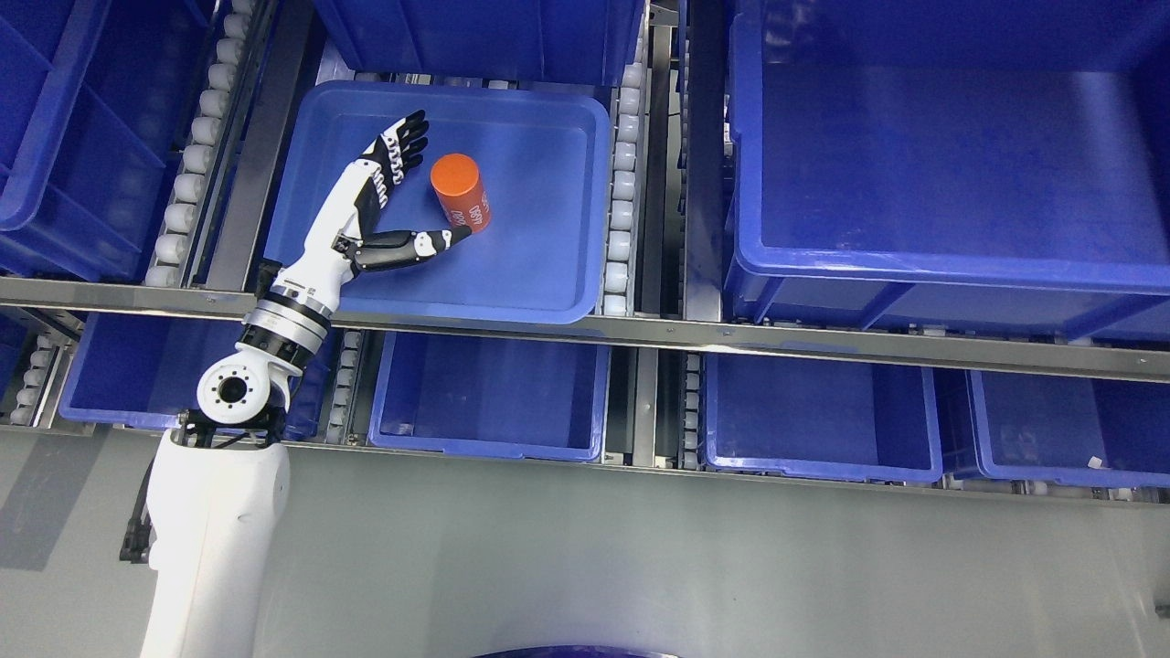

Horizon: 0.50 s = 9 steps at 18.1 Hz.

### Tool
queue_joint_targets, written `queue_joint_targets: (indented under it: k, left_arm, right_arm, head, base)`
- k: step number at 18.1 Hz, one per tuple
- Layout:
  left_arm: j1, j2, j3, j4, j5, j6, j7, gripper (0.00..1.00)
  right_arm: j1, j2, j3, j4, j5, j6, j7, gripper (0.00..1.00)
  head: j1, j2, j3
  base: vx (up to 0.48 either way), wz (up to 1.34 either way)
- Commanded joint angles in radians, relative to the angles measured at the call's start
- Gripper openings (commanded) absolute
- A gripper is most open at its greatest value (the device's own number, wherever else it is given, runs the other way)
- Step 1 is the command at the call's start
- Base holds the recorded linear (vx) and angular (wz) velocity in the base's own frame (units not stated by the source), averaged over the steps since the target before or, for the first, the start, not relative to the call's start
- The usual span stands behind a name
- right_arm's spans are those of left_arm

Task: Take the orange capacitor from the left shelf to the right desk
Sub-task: 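Close the left hand fingers around the orange capacitor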

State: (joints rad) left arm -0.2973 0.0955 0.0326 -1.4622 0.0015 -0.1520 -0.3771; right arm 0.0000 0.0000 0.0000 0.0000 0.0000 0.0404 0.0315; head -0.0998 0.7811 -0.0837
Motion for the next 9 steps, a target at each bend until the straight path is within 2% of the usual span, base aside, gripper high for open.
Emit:
queue_joint_targets:
  k: [1, 5, 9]
  left_arm:
    - [-0.043, -0.066, -0.025, 0.058, 0.014, 0.002, 0.001, 0.92]
    - [-0.092, -0.069, -0.033, 0.132, 0.012, 0.002, 0.003, 0.9]
    - [-0.092, -0.071, -0.034, 0.146, 0.012, 0.002, 0.003, 0.8]
  right_arm:
    - [0.034, -0.017, -0.011, -0.023, 0.0, -0.001, -0.001, 1.0]
    - [0.034, -0.017, -0.011, -0.023, 0.0, -0.001, -0.001, 1.0]
    - [0.034, -0.017, -0.011, -0.023, 0.0, -0.001, -0.001, 1.0]
  head:
    - [0.0, 0.0, 0.0]
    - [0.0, 0.0, 0.0]
    - [0.0, 0.0, 0.0]
  base:
    - [0.0, 0.0]
    - [0.0, 0.0]
    - [0.0, 0.0]
